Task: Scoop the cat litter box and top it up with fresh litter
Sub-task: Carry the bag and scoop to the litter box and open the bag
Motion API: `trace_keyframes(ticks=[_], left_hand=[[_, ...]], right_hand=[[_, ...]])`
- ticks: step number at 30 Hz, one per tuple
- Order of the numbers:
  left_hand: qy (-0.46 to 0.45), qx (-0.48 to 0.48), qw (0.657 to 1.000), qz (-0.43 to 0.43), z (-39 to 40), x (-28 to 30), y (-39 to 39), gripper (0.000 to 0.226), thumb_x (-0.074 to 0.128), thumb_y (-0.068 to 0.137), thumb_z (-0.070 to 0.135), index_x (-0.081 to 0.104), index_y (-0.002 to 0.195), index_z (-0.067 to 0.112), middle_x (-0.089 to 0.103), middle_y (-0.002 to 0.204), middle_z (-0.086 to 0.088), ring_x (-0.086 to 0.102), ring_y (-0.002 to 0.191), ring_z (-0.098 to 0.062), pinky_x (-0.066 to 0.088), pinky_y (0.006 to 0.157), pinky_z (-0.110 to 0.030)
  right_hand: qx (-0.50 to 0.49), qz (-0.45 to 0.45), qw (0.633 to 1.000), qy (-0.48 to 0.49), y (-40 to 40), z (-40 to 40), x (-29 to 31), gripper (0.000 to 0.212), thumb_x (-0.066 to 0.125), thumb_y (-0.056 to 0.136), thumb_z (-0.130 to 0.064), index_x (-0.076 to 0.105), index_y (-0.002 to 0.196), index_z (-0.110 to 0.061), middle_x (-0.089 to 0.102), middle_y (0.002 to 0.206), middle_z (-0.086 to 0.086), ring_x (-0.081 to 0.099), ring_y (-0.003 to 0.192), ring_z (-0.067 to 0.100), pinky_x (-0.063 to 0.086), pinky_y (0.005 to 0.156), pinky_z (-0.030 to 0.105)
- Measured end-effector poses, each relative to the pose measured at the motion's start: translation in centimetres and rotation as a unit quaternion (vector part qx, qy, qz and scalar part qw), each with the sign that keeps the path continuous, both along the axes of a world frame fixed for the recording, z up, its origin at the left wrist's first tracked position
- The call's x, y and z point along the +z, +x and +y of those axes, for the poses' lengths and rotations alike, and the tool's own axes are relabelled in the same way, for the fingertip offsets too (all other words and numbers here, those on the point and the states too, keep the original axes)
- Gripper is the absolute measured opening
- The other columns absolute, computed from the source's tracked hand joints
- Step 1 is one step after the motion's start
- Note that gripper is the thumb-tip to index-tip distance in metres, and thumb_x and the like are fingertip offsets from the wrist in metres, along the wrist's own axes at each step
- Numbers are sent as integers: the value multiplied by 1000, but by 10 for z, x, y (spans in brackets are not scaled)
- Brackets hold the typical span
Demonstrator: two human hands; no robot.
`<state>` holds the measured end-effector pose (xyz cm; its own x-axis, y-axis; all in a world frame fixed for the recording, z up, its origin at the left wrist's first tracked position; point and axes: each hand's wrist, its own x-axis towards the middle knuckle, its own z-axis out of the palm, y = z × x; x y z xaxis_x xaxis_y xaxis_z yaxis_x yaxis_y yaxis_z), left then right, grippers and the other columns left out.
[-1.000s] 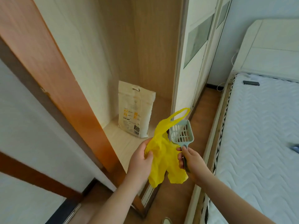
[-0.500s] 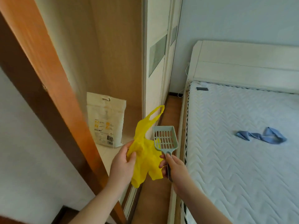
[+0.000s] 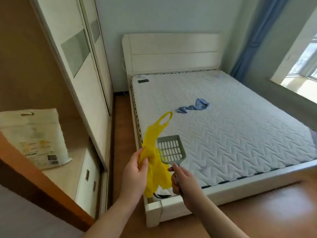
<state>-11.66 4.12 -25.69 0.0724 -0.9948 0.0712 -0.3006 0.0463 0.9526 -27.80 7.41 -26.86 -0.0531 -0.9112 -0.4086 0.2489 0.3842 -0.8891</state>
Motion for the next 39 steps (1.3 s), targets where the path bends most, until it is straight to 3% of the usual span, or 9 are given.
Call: trace_keyframes(ticks=[4, 10, 13, 16, 20, 28, 31, 35, 39], left_hand=[[10, -70, 997, 16, 22, -2, -79, 28, 51, 100, 26, 56, 126, 36, 64, 114, 13, 60, 104, -5, 50, 87, -28], [17, -173, 985, -3, 60, -7, -224, 30, 53, 99, 18, 59, 127, 28, 68, 113, 6, 63, 102, -12, 53, 91, -38], [14, -232, 973, 5, 93, -6, -305, 31, 54, 97, 12, 60, 126, 24, 68, 112, 3, 63, 101, -12, 51, 85, -24], [7, -295, 955, 14, 127, -3, -372, 31, 54, 97, 9, 59, 119, 29, 68, 103, 13, 61, 92, 7, 43, 72, -4], [16, -361, 932, 28, 164, 1, -437, 32, 54, 96, 11, 57, 106, 42, 65, 92, 26, 59, 83, 17, 42, 69, -2], [86, -483, 870, 48, 213, -4, -539, 34, 51, 98, 5, 63, 102, 37, 71, 88, 23, 67, 82, 3, 52, 75, -23], [103, -506, 855, 49, 218, -12, -570, 33, 52, 97, 5, 65, 102, 35, 72, 91, 18, 68, 86, -4, 54, 78, -30], [143, -545, 822, 75, 220, -23, -609, 34, 51, 97, 3, 70, 105, 30, 74, 102, -3, 68, 101, -28, 54, 91, -50], [170, -572, 796, 97, 205, -36, -648, 30, 51, 98, 2, 68, 110, 22, 73, 105, -7, 67, 102, -30, 54, 91, -48]], right_hand=[[-54, 19, 998, -19, -67, 39, -4, 31, 52, 97, -34, 56, 105, -4, 39, 57, -5, 35, 48, 10, 30, 47, 23], [-183, 77, 980, -12, -202, 125, -7, 21, 56, 96, -26, 51, 79, -15, 42, 56, -5, 37, 47, 11, 32, 47, 24], [-263, 74, 962, -4, -274, 175, -12, 22, 55, 96, -24, 48, 78, -13, 42, 54, -4, 35, 43, 12, 28, 45, 25], [-338, 68, 939, 8, -333, 221, -17, 22, 52, 98, -22, 46, 78, -13, 41, 52, -4, 33, 41, 11, 26, 46, 26], [-407, 34, 913, 16, -386, 272, -28, 19, 46, 101, -22, 51, 90, -7, 41, 51, -5, 33, 41, 11, 25, 48, 28], [-538, -3, 843, 0, -440, 347, -37, 25, 45, 100, -25, 42, 78, -15, 36, 55, -3, 32, 44, 12, 26, 47, 28], [-567, -14, 823, -10, -452, 360, -42, 18, 49, 99, -26, 44, 87, -14, 38, 57, -4, 33, 45, 11, 29, 46, 25], [-600, -10, 800, 11, -477, 361, -43, 16, 52, 98, -25, 47, 88, -14, 42, 61, -2, 35, 46, 10, 30, 47, 25], [-625, 12, 780, 29, -515, 341, -49, 22, 54, 96, -27, 48, 81, -13, 46, 63, 0, 35, 45, 9, 30, 46, 25]])
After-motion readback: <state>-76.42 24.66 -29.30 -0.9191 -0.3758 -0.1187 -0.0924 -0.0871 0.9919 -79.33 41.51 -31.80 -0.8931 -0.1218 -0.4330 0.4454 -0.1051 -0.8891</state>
